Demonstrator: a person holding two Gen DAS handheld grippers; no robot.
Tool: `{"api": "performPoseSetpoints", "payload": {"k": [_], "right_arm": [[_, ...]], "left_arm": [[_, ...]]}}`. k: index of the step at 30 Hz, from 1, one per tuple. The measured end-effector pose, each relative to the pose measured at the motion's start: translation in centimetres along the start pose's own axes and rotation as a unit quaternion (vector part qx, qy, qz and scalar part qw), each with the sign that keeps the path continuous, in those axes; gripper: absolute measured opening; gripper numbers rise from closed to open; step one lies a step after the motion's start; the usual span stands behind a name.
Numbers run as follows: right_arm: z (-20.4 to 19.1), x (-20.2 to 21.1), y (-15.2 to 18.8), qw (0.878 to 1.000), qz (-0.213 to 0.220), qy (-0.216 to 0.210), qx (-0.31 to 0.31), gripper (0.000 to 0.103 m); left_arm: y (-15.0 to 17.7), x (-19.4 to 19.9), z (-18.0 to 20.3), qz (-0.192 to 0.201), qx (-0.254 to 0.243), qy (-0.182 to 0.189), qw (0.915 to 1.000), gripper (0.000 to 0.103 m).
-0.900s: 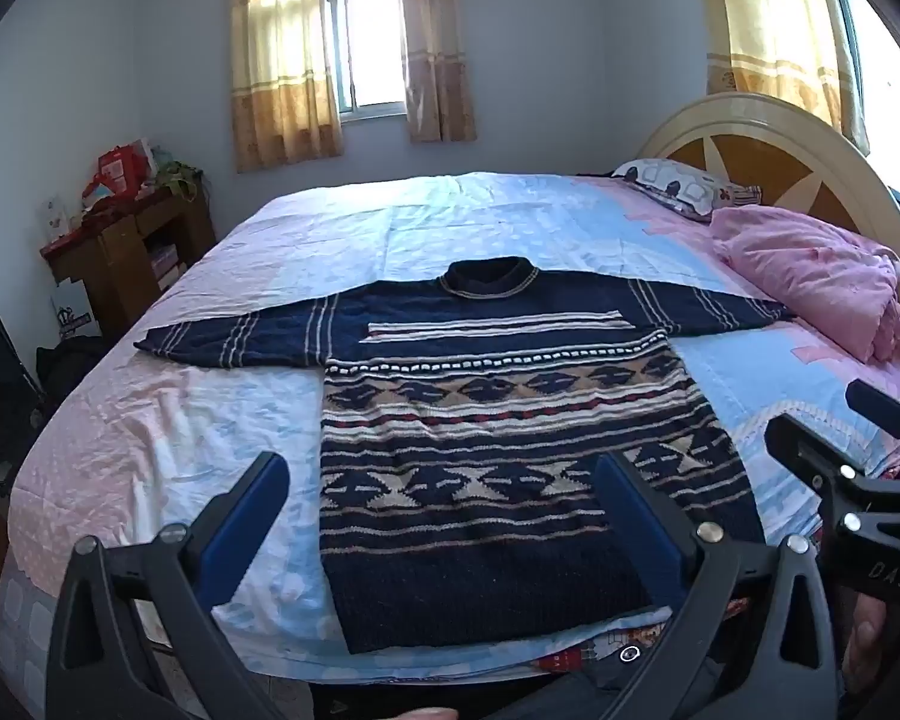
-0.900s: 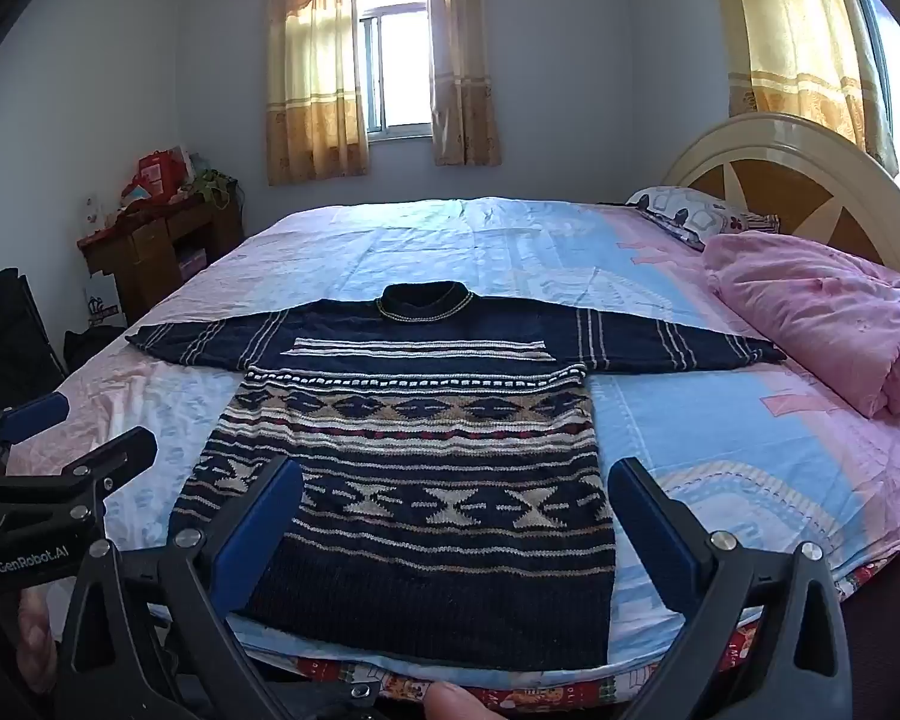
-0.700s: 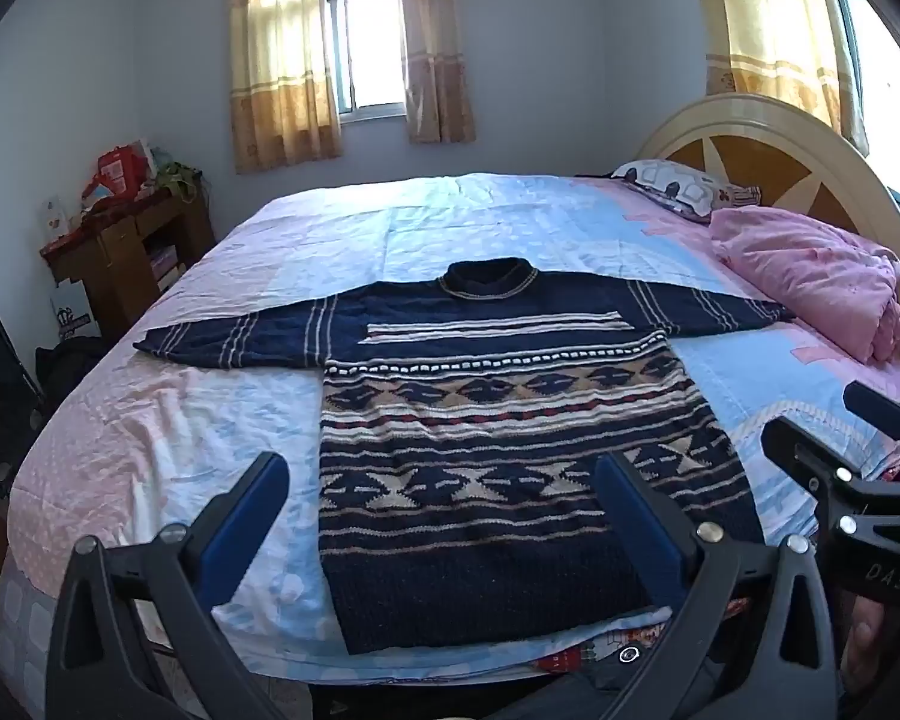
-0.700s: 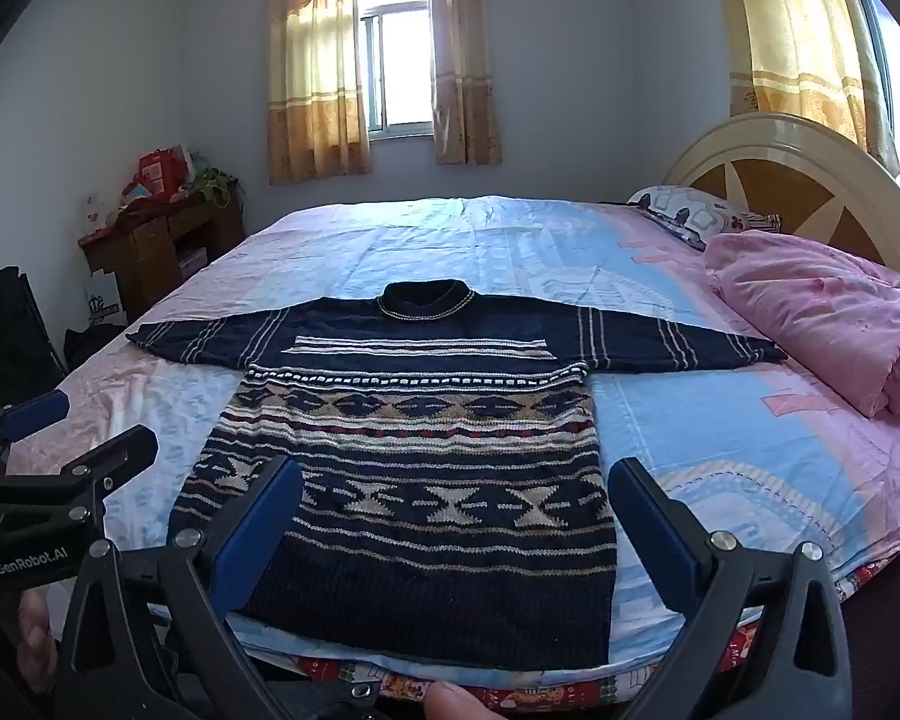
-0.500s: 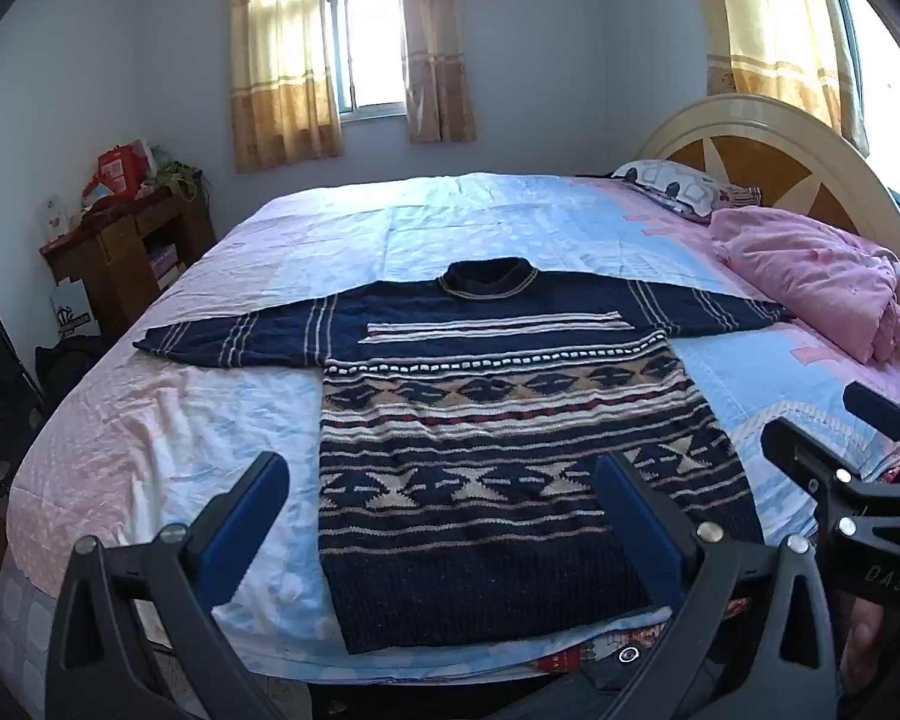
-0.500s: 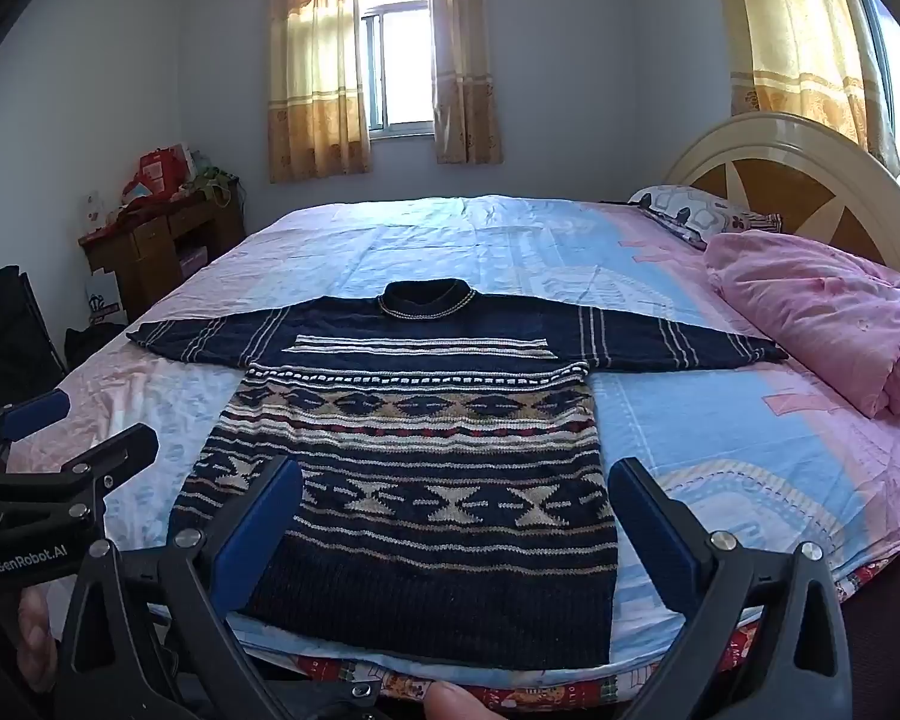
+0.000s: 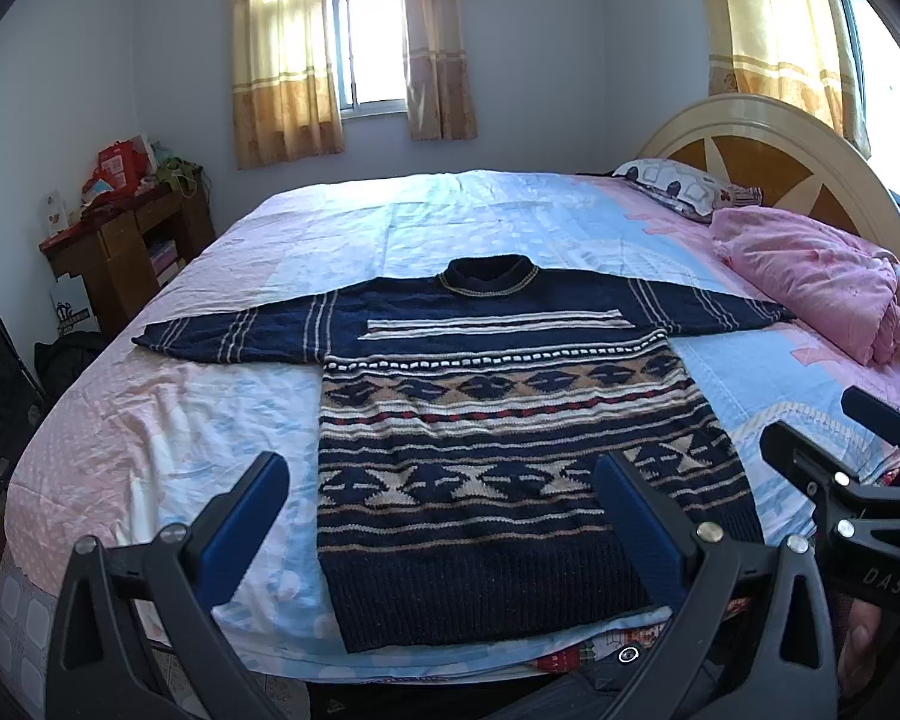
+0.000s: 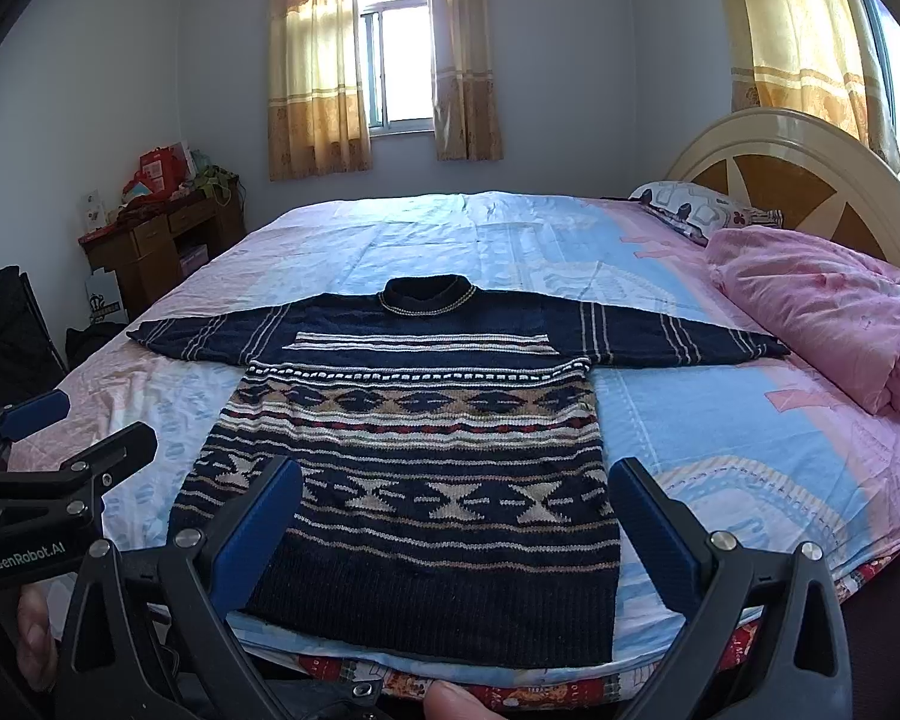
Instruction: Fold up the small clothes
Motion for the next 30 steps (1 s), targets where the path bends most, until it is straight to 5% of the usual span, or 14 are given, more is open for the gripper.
{"api": "performPoseSetpoints", "payload": {"k": [30], "right_arm": [[-0.12, -0.32, 0.49, 1.0, -0.005, -0.005, 0.002, 0.102]], "left_arm": [[0.28, -0.24, -0.63, -0.006, 0.014, 0.003, 0.9999, 0.103]]}}
Point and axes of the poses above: each gripper's, at about its wrist camera, not at the fingertips, and x roughly against the way its jaws point, z to its right, y to its underside, the point moved 7 cm from there along -x, roughly the way its jaws point
